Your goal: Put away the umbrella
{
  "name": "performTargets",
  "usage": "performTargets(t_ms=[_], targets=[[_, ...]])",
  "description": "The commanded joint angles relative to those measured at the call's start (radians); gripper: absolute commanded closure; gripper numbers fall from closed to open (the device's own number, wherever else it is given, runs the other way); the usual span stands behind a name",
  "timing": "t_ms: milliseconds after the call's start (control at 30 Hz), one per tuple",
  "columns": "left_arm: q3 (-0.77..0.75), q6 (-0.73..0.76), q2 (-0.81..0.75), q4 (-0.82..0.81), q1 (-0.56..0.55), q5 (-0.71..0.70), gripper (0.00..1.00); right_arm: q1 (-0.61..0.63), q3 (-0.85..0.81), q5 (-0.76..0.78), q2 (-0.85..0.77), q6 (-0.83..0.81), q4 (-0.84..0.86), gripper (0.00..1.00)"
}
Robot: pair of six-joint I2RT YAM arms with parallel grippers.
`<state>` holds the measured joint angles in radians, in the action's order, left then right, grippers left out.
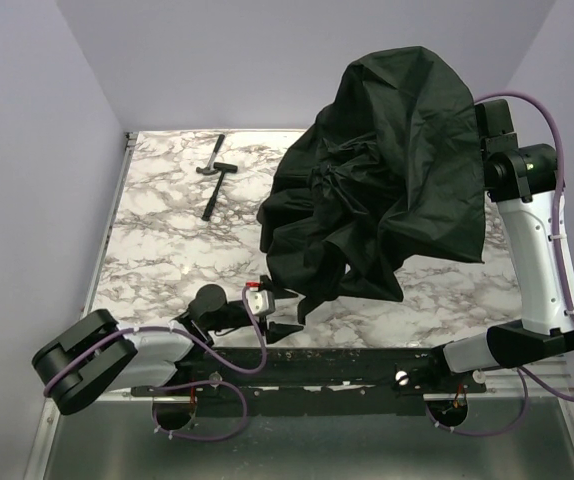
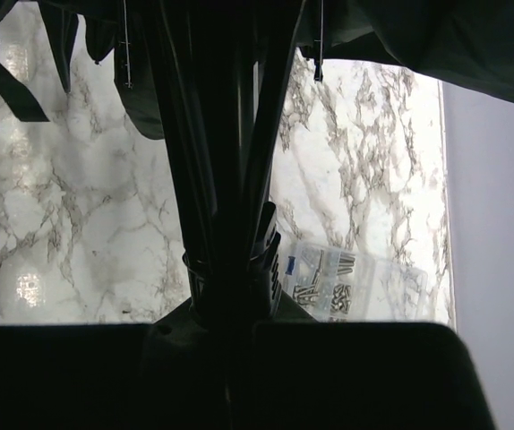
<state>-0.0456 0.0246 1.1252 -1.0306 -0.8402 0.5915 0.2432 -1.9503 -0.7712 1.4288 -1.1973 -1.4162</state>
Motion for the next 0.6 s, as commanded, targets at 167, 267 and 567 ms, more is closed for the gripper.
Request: performTargets(t_ms=[167,267,567], targets=[[0.093,-0.245,0.18,-0.557,-0.003,0.071,0.25,0.003,-0.017,-0.086,-0.026,0.042,-0.003,1.0],[0.092,-0.308,0.195,-0.542,-0.004,0.085,0.3,0.002,0.002,-0.091,-0.033,0.039,-0.003,1.0],[0.05,-0.298,0.227,-0.49,-0.004,0.126,0.72,0.002,-0.009,-0.073,-0.039,0.053,-0.003,1.0]])
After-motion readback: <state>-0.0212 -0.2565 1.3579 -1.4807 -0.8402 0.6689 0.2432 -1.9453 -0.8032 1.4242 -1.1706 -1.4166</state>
